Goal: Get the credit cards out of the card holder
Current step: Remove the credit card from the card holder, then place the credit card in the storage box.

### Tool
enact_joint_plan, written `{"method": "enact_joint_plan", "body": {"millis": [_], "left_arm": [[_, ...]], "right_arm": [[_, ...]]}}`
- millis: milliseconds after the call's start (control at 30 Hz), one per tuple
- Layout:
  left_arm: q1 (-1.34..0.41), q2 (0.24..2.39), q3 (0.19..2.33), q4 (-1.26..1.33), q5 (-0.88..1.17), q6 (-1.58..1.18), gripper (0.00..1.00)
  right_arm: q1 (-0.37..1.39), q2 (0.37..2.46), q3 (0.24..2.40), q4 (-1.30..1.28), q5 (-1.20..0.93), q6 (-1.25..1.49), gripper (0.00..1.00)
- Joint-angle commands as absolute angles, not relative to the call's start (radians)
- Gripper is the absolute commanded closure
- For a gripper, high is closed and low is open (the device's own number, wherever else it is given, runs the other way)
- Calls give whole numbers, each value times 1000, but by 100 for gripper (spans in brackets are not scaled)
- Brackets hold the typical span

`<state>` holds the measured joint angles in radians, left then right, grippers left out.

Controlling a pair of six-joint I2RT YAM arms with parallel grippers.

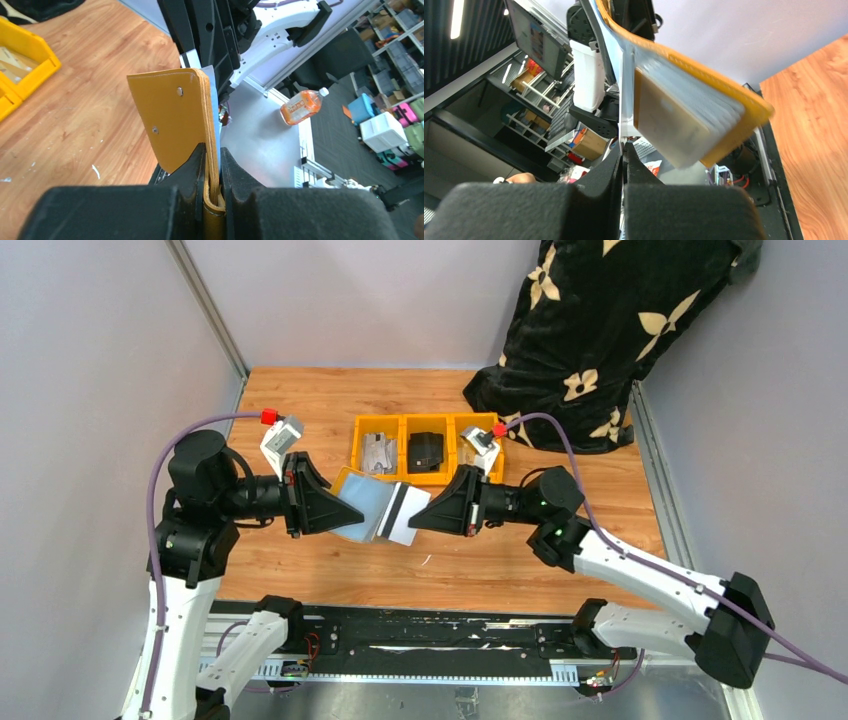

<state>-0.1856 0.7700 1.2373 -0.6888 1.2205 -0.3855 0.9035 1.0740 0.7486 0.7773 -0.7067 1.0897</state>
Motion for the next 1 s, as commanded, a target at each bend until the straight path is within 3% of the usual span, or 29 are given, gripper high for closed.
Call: {"method": "enact_joint_plan", "body": {"millis": [0,233,400,700,967], "left_arm": [[-186,783,1298,-826,1174,-263,100],[-186,784,1320,-850,1141,-234,100],[-186,775,1338,-851,1153,-227,100],[-186,723,1341,-848,1238,-202,100],[-186,674,1330,-848,1250,-168,100]], "right_arm": [[831,996,744,627,-724,1013,100],[707,975,786,483,-786,971,100],[658,1083,922,183,-743,776,100],[641,1498,1245,-101,-598,530,100],[644,1894,1578,-202,-558,493,100]]}}
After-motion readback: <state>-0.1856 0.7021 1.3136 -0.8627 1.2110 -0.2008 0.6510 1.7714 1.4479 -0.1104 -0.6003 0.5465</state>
